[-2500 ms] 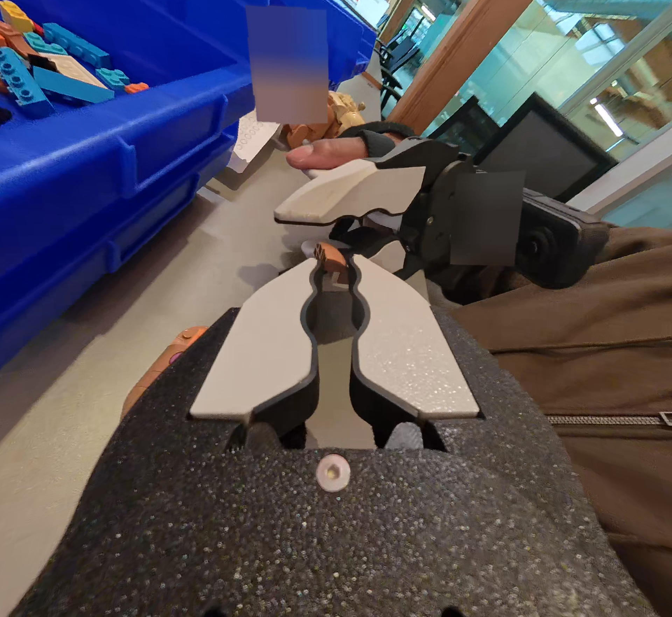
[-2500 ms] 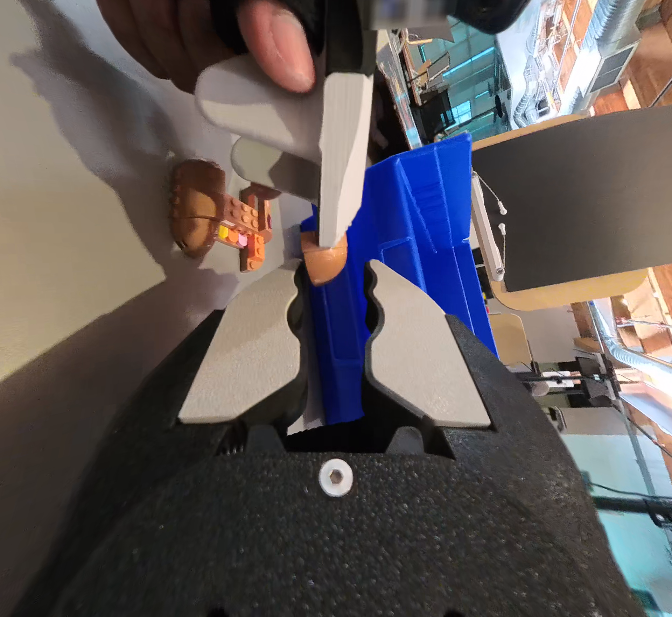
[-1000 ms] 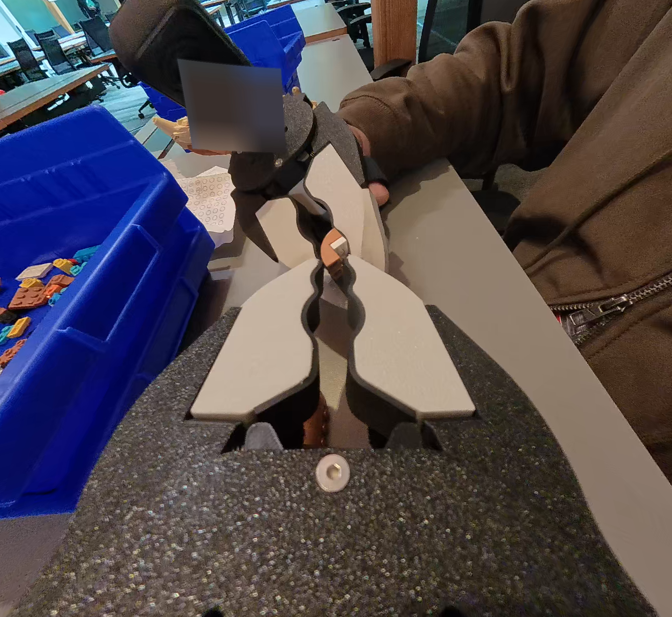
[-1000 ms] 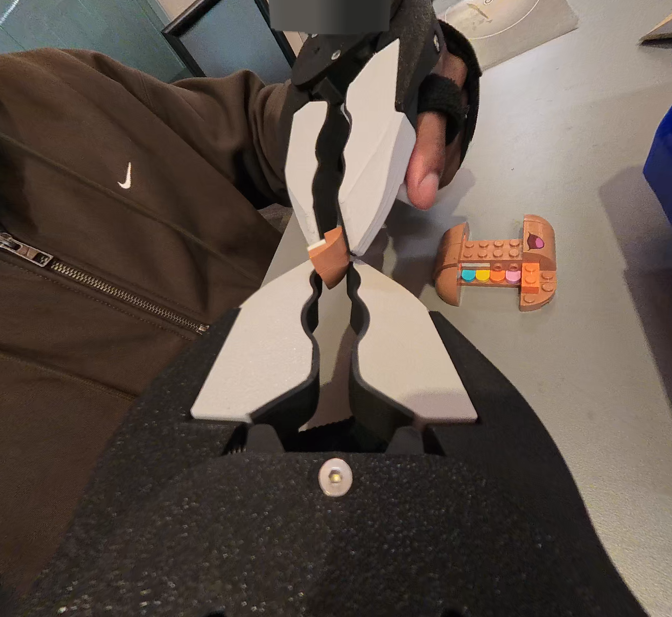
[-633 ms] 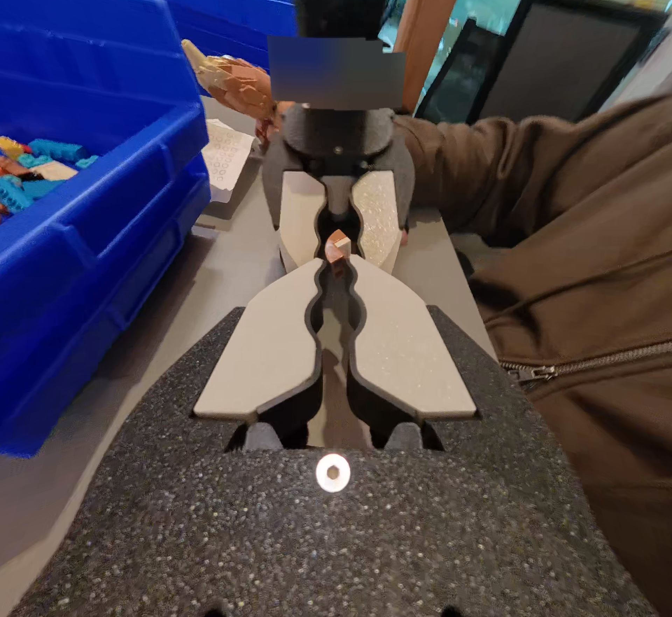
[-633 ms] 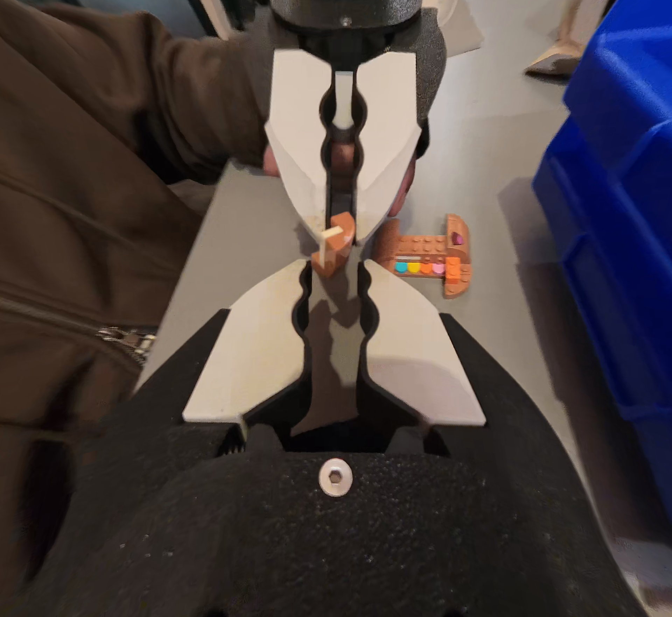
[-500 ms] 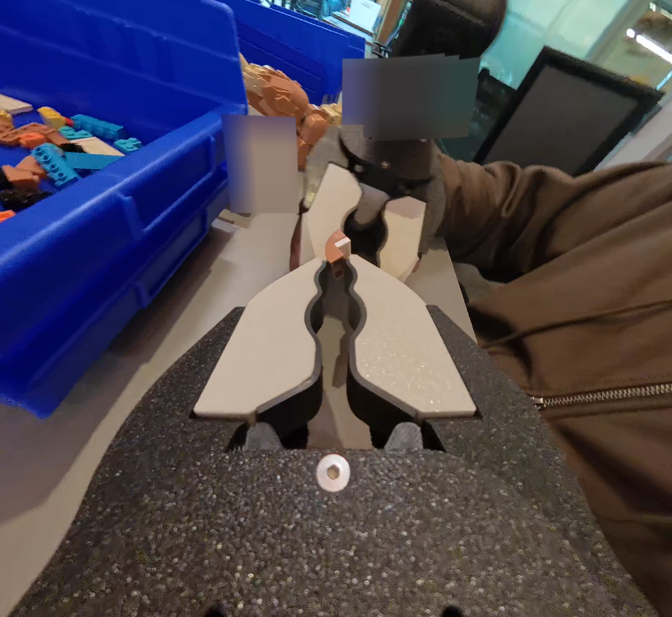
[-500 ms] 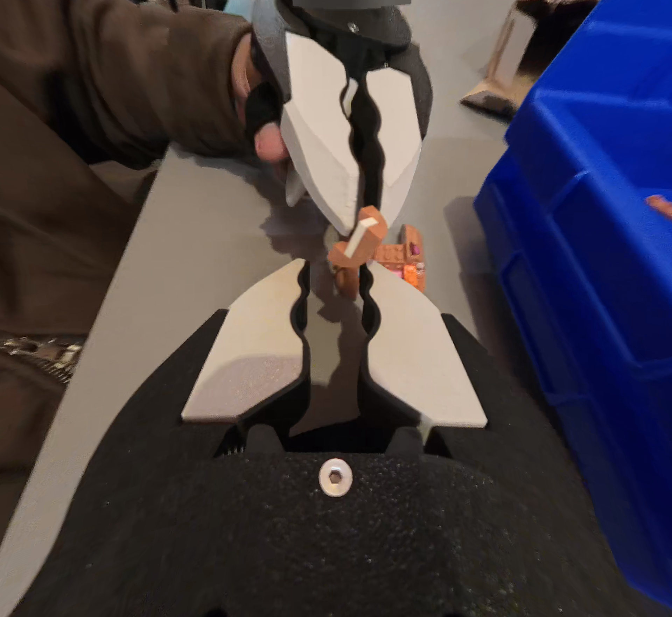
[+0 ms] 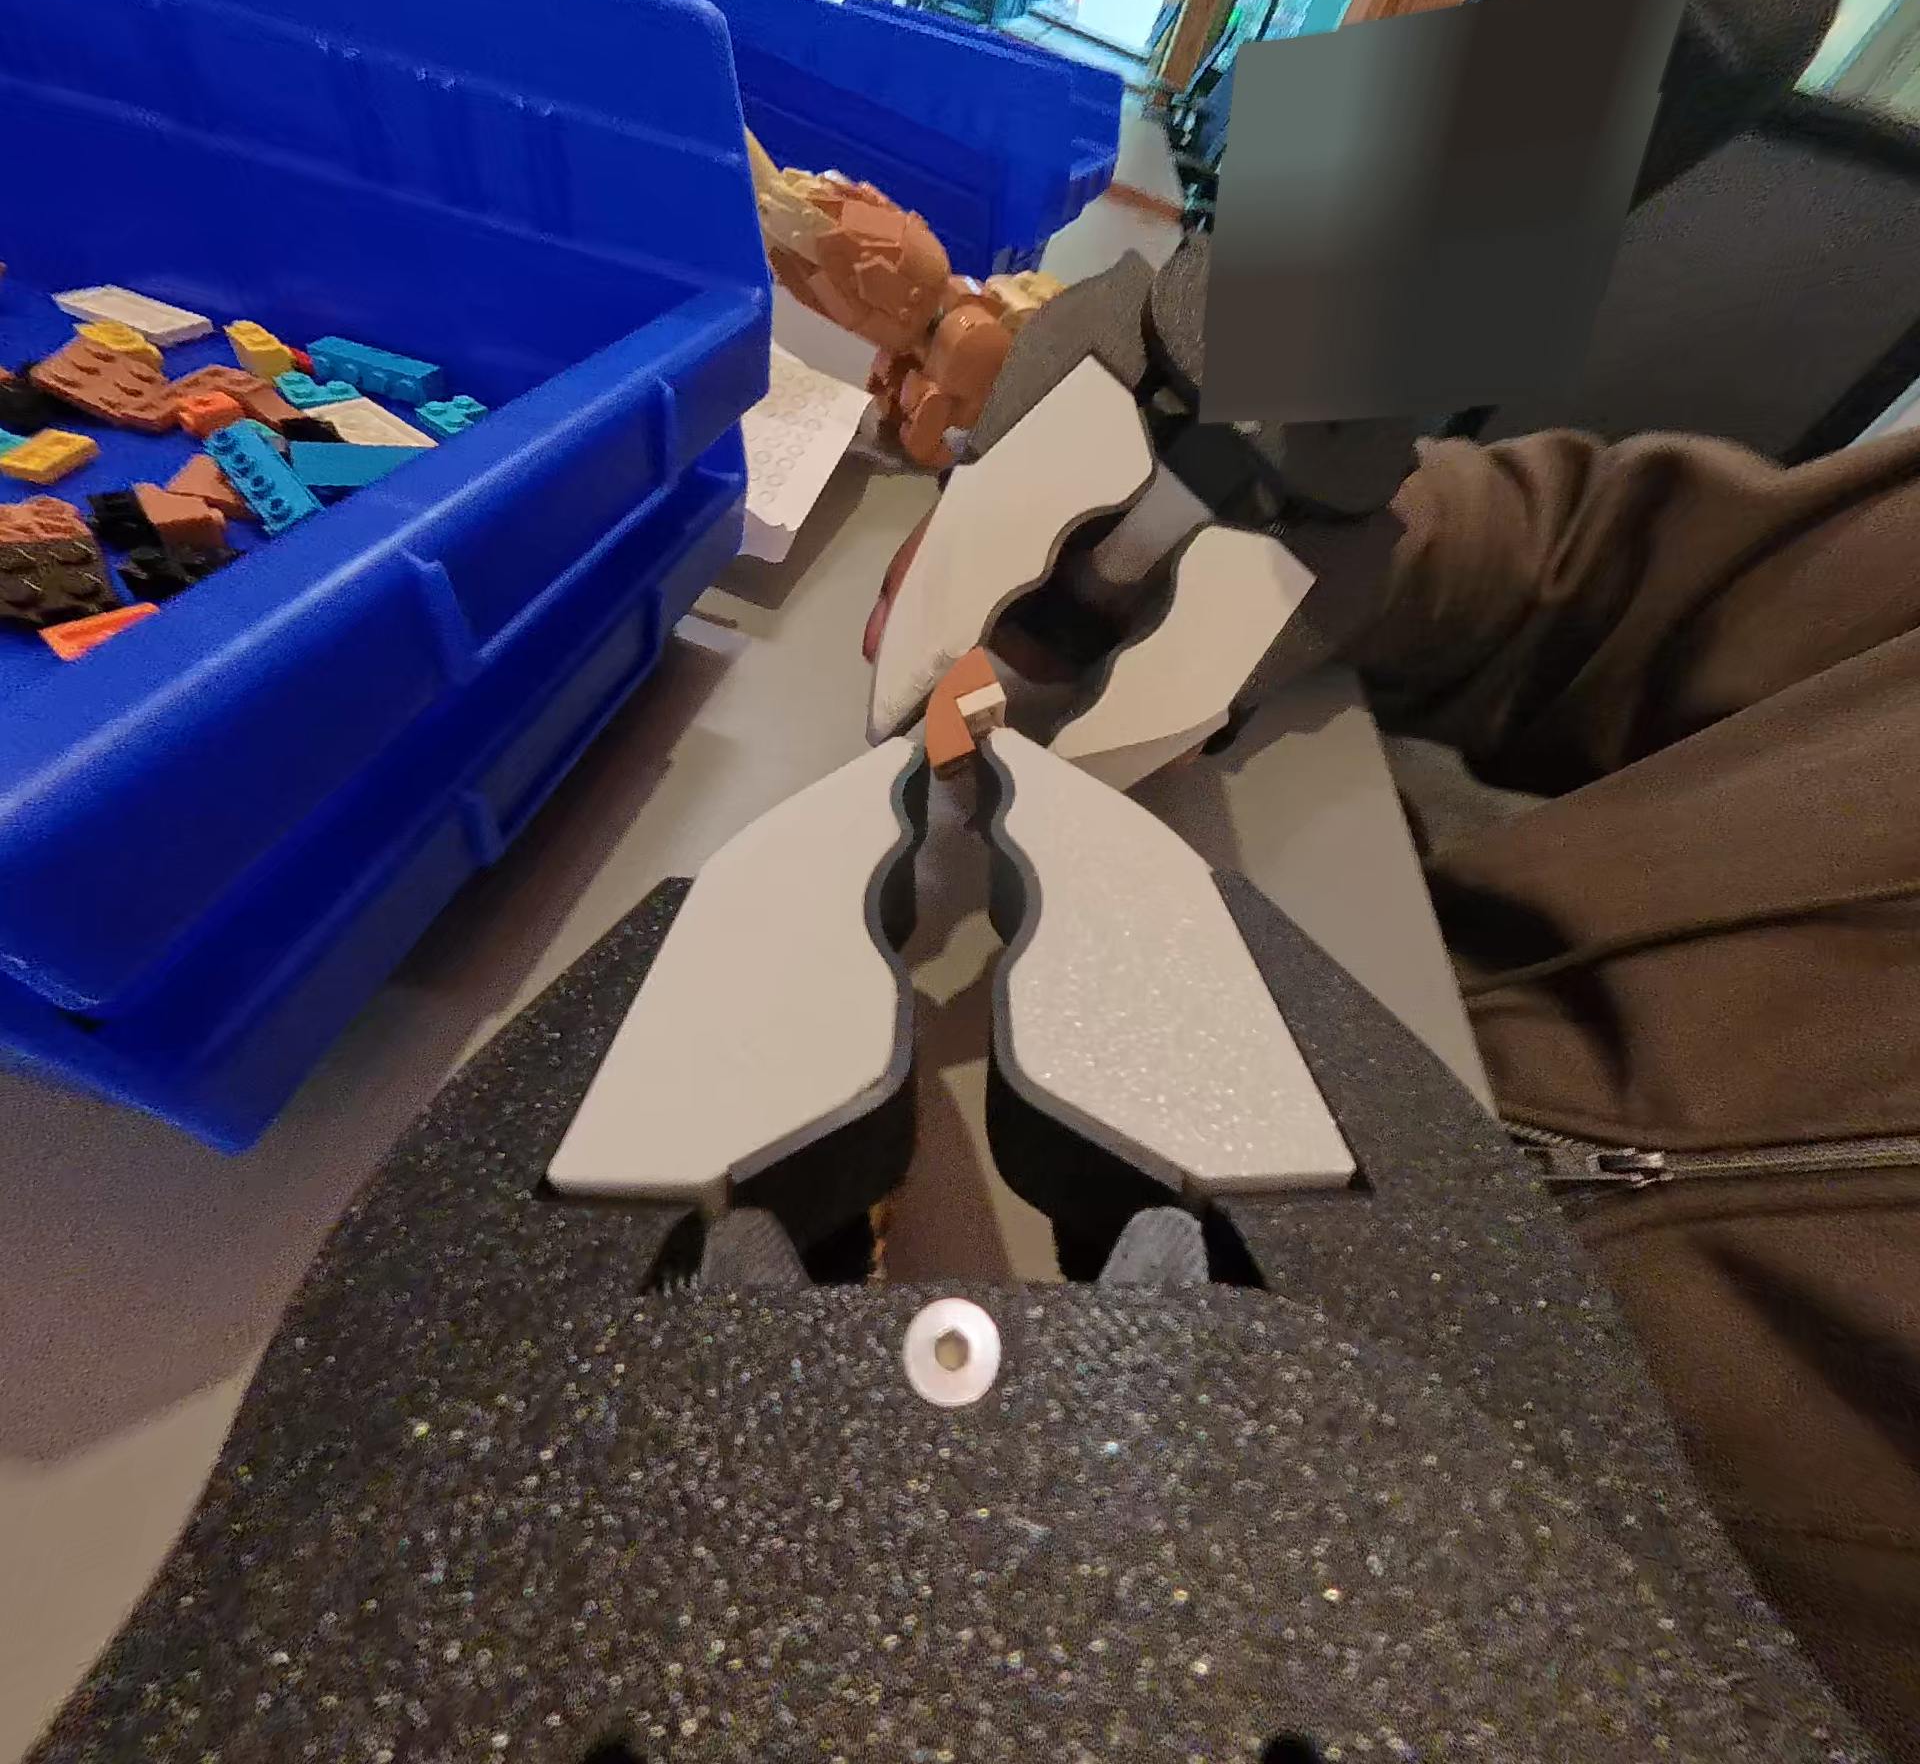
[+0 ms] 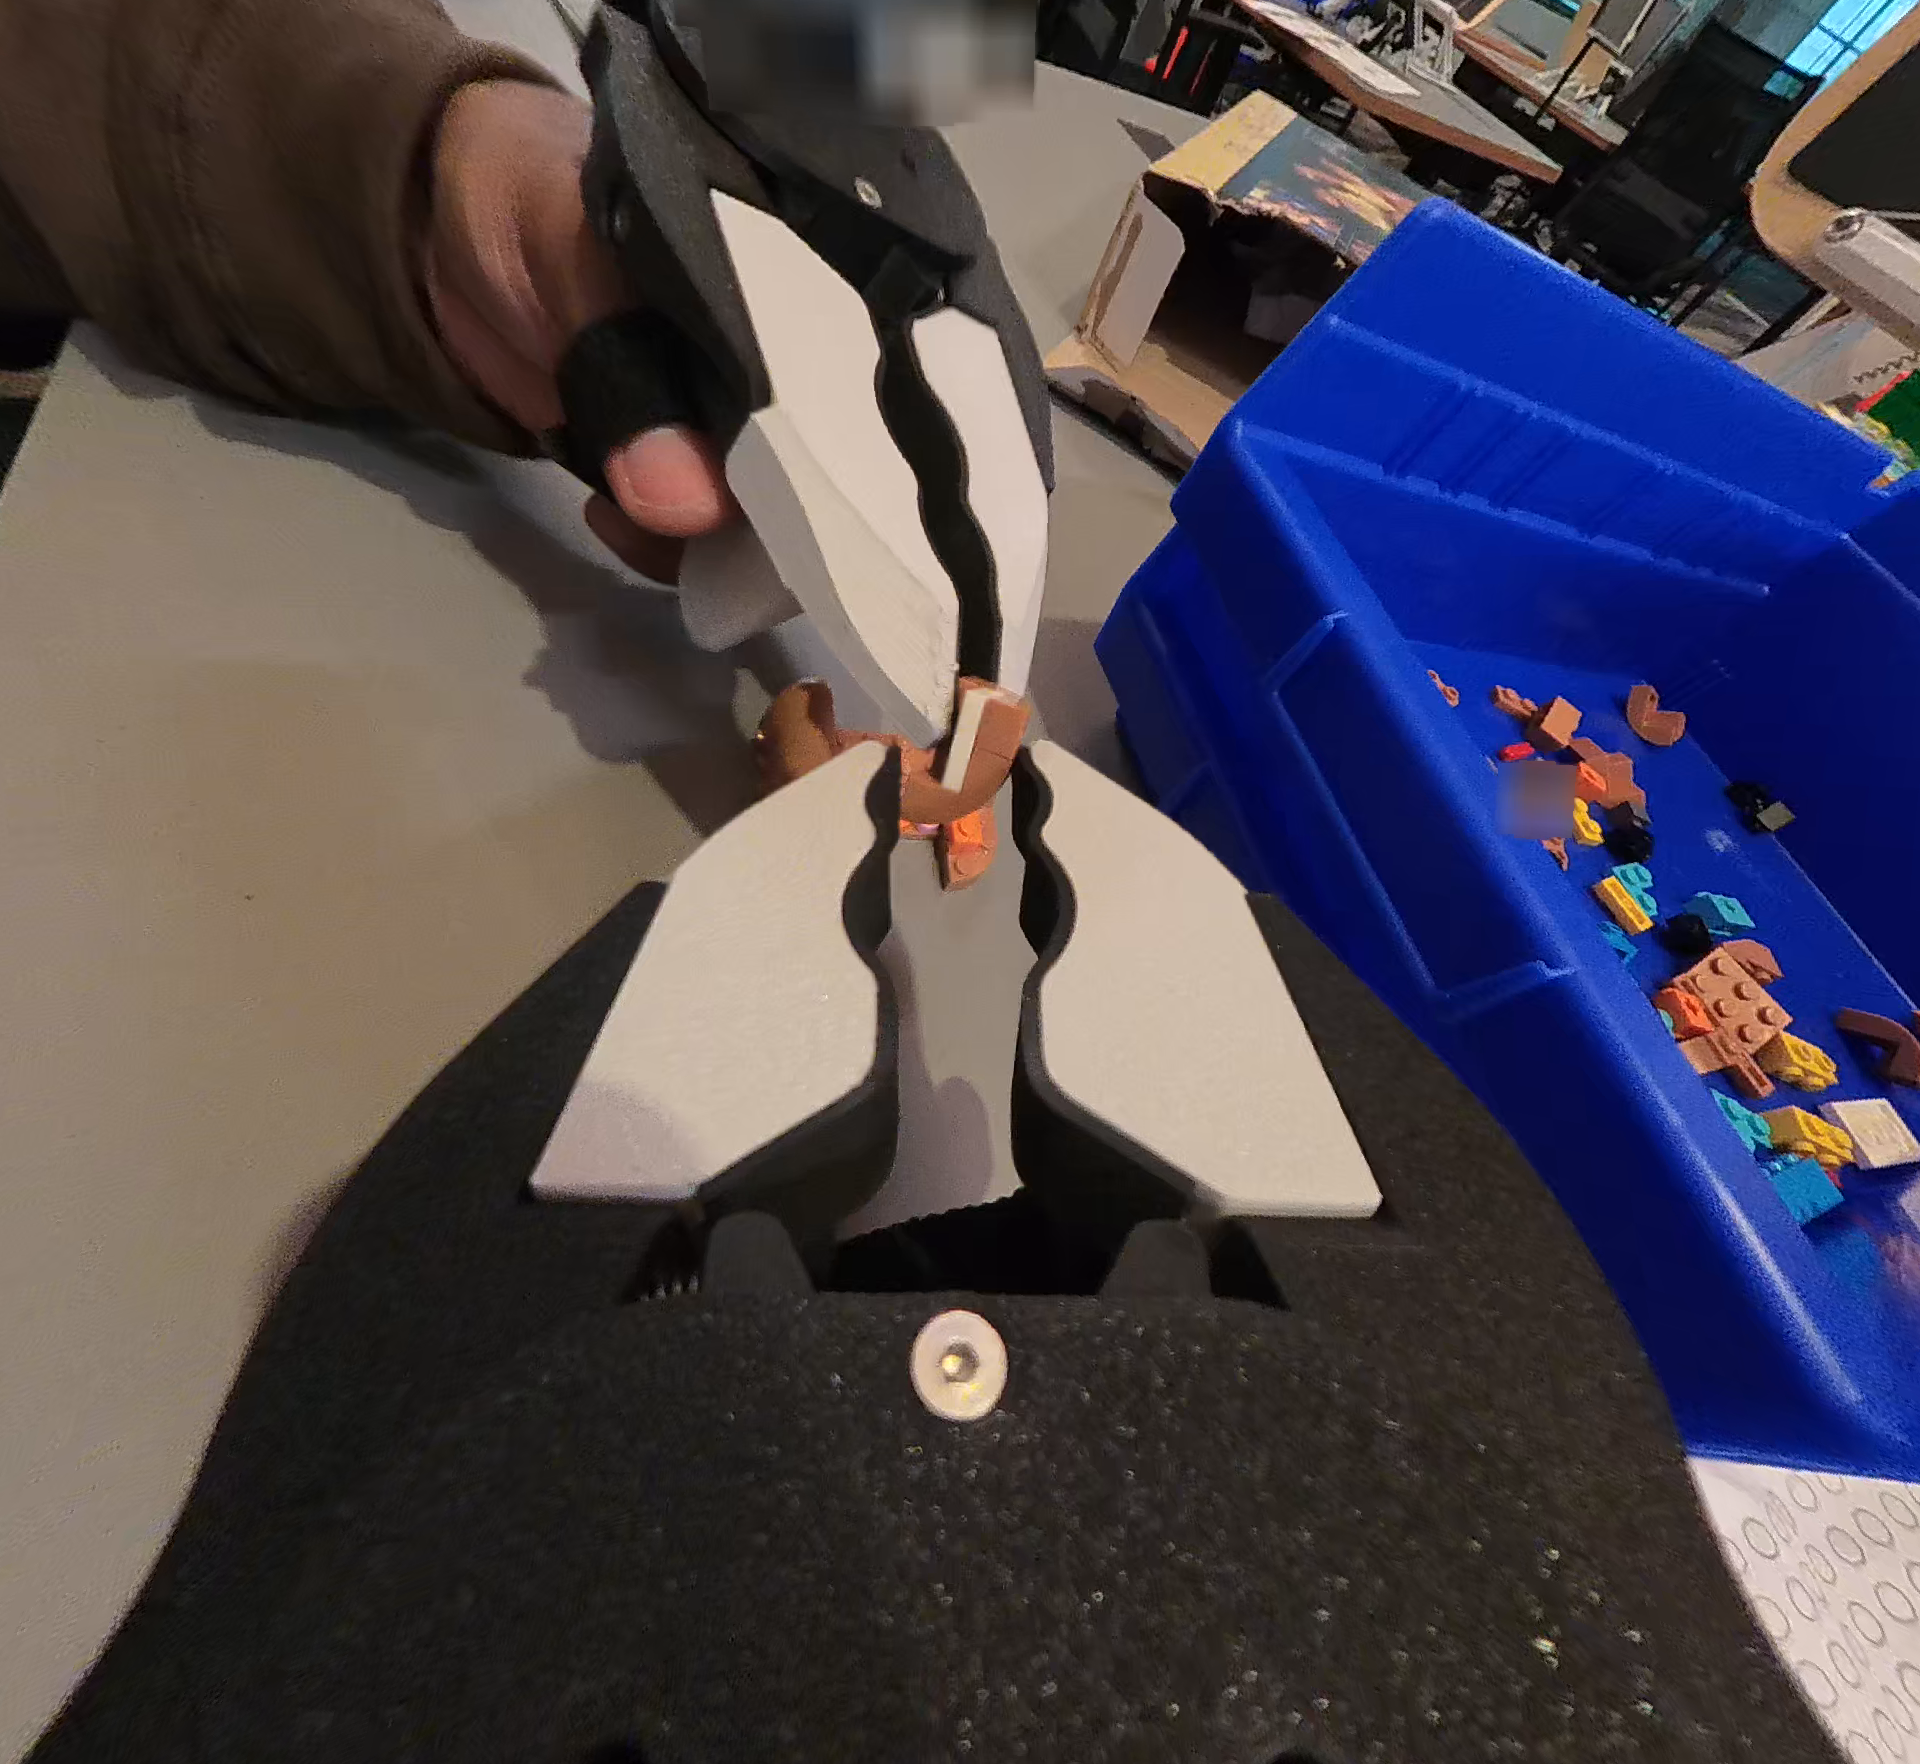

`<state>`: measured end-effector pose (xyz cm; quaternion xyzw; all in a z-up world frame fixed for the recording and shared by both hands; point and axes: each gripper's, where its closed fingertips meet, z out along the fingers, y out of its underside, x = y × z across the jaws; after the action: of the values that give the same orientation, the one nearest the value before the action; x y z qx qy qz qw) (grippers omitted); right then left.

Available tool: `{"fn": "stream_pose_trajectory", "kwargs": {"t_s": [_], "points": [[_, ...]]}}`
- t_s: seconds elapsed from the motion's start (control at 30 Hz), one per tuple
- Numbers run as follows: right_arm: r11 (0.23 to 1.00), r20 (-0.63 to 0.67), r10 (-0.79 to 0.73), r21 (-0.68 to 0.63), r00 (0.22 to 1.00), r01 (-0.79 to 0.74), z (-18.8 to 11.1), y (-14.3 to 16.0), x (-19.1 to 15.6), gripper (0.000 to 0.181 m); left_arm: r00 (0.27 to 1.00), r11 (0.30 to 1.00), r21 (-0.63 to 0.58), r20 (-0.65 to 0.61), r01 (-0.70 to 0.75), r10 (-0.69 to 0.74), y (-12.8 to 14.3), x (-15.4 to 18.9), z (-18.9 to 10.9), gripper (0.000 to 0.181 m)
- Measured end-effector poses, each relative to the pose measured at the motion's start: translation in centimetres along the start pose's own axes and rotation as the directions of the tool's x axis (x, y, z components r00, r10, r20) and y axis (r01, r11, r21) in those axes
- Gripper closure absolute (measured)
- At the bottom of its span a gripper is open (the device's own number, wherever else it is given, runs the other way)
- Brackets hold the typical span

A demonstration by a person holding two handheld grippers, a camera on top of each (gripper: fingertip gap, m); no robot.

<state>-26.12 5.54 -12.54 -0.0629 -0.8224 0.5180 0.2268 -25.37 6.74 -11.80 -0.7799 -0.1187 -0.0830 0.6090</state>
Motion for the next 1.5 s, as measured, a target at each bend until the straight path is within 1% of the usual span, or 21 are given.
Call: {"fn": "stream_pose_trajectory", "kwargs": {"t_s": [0.13,0.27,0.37,0.5,0.57,0.67,0.77,0.83,0.93,1.03,1.1,1.2,1.3,1.4,1.5], "points": [[0.999,0.004,-0.011,-0.031,1.000,0.011,0.1,0.4,-0.1,0.162,0.980,0.983,-0.051,0.088,-0.175,0.179,0.1,-0.4,-0.2,0.167],[0.998,0.044,-0.013,-0.062,0.999,0.016,0.3,0.9,-0.8,0.163,0.930,0.935,-0.110,0.114,-0.337,0.349,0.3,-0.2,-0.2,0.165],[0.997,0.056,-0.022,-0.077,0.998,0.026,0.4,1.1,-1.1,0.163,0.906,0.908,-0.150,0.111,-0.391,0.408,0.8,0.0,0.0,0.168],[0.995,0.058,-0.047,-0.083,0.997,0.052,0.4,1.2,-1.2,0.163,0.930,0.926,-0.161,0.082,-0.342,0.358,1.1,0.1,-0.1,0.172],[0.992,0.052,-0.079,-0.096,0.996,0.084,0.5,1.4,-1.3,0.163,0.958,0.948,-0.175,0.065,-0.265,0.280,1.4,0.0,-0.1,0.172],[0.976,0.049,-0.168,-0.132,0.985,0.173,0.7,2.0,-1.6,0.163,0.982,0.962,-0.211,0.029,-0.175,0.185,2.2,0.1,0.0,0.173],[0.948,0.067,-0.256,-0.177,0.964,0.264,0.8,2.8,-2.0,0.163,0.994,0.960,-0.259,-0.006,-0.104,0.106,3.2,0.2,0.1,0.173],[0.922,0.083,-0.320,-0.200,0.944,0.330,0.8,3.2,-2.2,0.163,0.996,0.952,-0.294,-0.023,-0.089,0.086,3.7,0.4,0.3,0.173],[0.879,0.129,-0.406,-0.215,0.905,0.425,0.6,3.9,-2.8,0.163,0.994,0.932,-0.346,-0.059,-0.108,0.093,4.7,0.9,0.6,0.173],[0.848,0.184,-0.455,-0.207,0.871,0.487,0.4,4.4,-3.7,0.163,0.991,0.913,-0.389,-0.098,-0.125,0.094,5.5,1.5,0.8,0.173],[0.831,0.188,-0.485,-0.203,0.854,0.517,0.3,4.5,-3.8,0.164,0.992,0.918,-0.384,-0.108,-0.095,0.058,5.5,1.7,0.8,0.173],[0.801,0.118,-0.550,-0.205,0.827,0.563,0.5,4.1,-3.1,0.164,0.994,0.942,-0.335,-0.107,-0.001,-0.037,4.8,1.5,0.5,0.174],[0.807,0.088,-0.545,-0.214,0.834,0.550,0.6,3.8,-2.7,0.164,0.991,0.949,-0.311,-0.112,0.040,-0.078,4.5,1.4,0.4,0.173],[0.816,0.109,-0.524,-0.220,0.844,0.535,0.7,4.3,-2.8,0.163,0.986,0.955,-0.292,-0.134,0.059,-0.102,4.2,1.6,0.4,0.173],[0.830,0.119,-0.498,-0.220,0.859,0.512,0.8,4.6,-2.8,0.163,0.986,0.962,-0.264,-0.128,0.068,-0.104,3.7,1.4,0.2,0.173]]}}
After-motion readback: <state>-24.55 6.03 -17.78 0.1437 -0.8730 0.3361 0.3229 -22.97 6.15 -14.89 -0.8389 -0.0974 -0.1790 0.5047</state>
